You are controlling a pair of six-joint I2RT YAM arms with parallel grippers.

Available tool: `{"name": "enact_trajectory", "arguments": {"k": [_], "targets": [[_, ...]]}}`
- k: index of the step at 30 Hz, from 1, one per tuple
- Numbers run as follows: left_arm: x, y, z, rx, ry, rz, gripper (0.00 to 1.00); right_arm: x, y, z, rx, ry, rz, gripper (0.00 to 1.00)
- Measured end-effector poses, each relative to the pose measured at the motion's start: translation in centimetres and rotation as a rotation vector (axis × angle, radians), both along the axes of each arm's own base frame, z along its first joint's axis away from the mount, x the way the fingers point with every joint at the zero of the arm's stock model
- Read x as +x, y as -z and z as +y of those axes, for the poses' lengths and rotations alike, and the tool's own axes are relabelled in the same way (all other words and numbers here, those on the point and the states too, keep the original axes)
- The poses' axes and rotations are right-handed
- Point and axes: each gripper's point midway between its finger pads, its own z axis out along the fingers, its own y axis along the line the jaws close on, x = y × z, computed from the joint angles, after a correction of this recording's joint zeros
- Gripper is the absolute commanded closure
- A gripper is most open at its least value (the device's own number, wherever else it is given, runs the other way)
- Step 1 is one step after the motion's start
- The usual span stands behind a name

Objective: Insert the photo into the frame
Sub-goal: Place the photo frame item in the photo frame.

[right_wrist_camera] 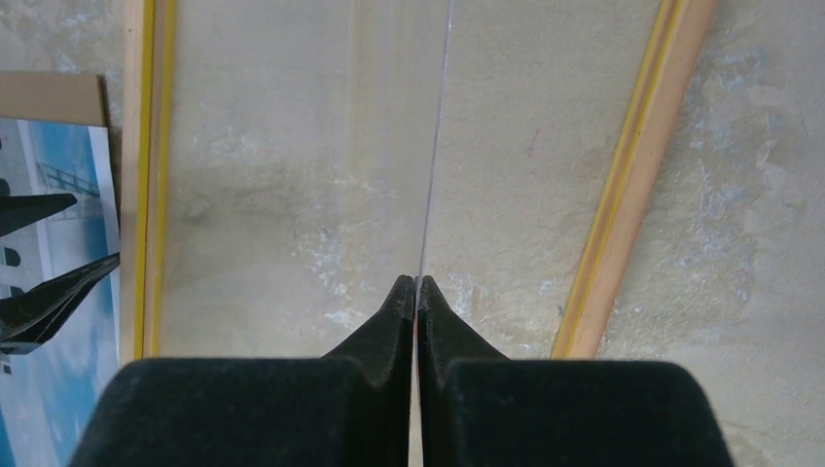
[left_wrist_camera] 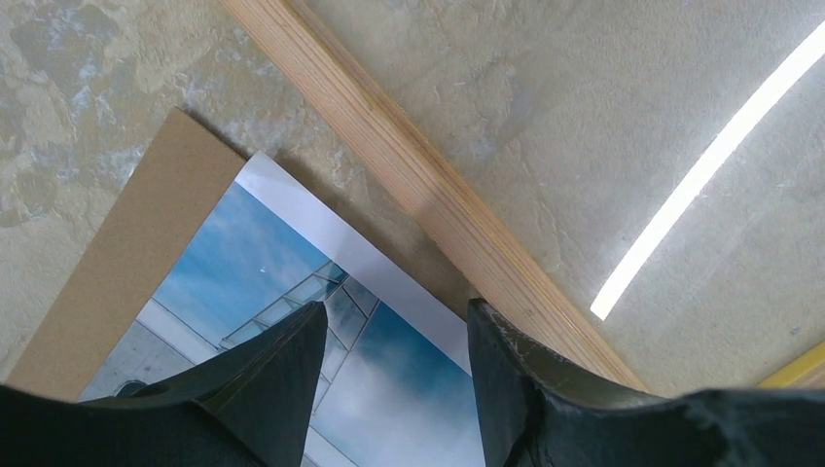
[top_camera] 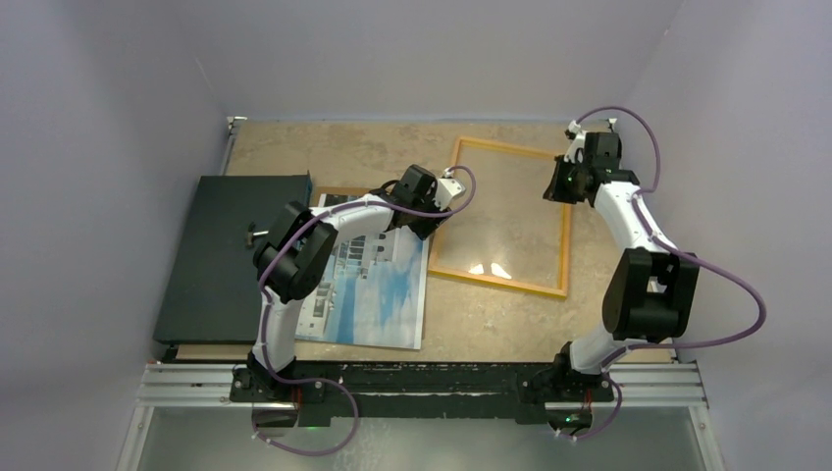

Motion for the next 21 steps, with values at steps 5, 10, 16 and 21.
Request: {"name": "enact_trajectory", "arguments": {"k": [5,10,16,21], "targets": [[0.0,0.0,0.0,0.0,0.001,-0.001,0.48,-0.1,0.8,-0.4,-0.007,0.041,0.012,0.95],[0.0,0.0,0.0,0.0,0.001,-0.001,0.48,0.1,0.8,-0.6,-0.008,0.061,0.008,0.84],[0.0,0.0,0.0,0.0,0.001,-0.001,0.48,0.3,1.6,-1.0,-0.017,0.084,0.005,0.66],[0.0,0.0,0.0,0.001,0.001,-0.001,0.48,0.3,3.0,-1.4,-0.033,0.104,0.022,0.52]]}}
